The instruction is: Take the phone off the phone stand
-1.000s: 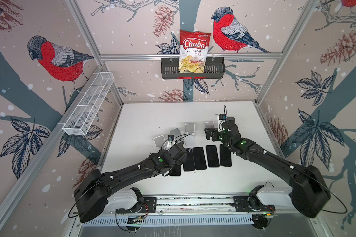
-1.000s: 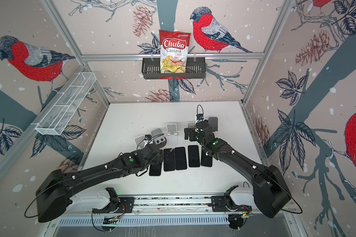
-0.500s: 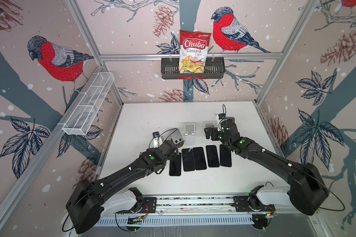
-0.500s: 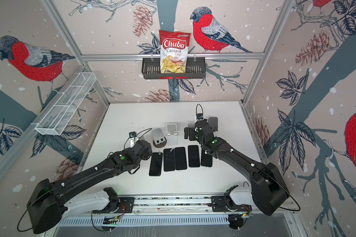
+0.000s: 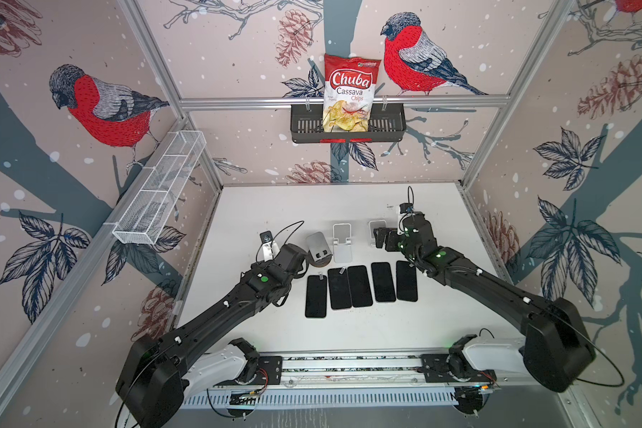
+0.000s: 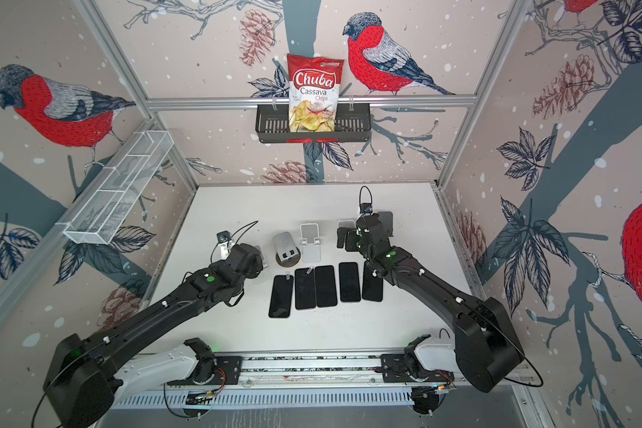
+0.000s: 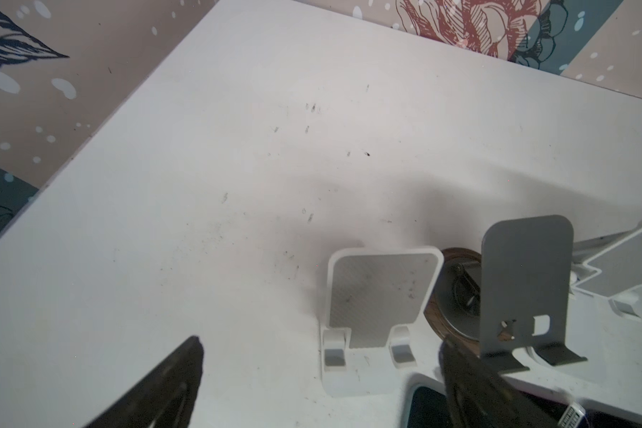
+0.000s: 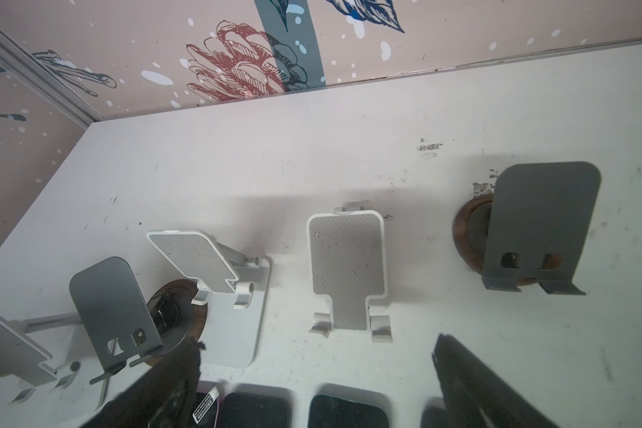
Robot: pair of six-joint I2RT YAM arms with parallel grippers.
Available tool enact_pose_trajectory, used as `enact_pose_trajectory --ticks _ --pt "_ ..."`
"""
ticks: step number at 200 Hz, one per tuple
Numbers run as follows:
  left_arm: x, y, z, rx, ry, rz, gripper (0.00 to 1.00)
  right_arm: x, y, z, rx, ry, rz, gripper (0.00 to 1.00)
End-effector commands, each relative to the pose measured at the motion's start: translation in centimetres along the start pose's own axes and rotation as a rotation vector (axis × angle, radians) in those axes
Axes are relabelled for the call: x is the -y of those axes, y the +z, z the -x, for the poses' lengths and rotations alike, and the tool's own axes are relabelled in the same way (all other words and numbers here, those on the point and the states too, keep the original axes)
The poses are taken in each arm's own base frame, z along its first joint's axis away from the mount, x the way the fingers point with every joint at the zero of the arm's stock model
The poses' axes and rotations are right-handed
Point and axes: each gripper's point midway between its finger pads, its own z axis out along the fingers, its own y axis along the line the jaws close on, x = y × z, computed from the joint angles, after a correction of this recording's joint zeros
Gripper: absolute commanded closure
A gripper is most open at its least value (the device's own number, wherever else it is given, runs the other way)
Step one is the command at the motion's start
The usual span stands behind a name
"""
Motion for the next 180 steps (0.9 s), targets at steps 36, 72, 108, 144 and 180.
enact_pose_trajectory --ticks 36,72,108,144,180 --pt "-3.6 -0.4 6.3 0.201 -0.078 0.056 0.02 6.8 -1.1 3.0 0.090 0.051 -0.210 0.01" --pt "-6.9 0.2 8.9 0.299 -0.108 0.150 0.02 14.8 -2.5 3.9 0.181 0.178 -0.464 0.01" --pt "-10.4 2.1 9.1 0.373 -0.151 0.259 0.02 20.6 -5.4 3.2 0.360 0.216 -0.647 0.01" --pt "-10.9 4.3 8.8 0.431 -0.079 0.297 0.02 23.5 -7.1 1.1 0.468 0.150 -0.744 0.01" --pt "-10.2 7.5 8.0 0.416 0.019 0.264 0.03 25.2 -5.5 -1.5 0.448 0.108 -0.745 0.01"
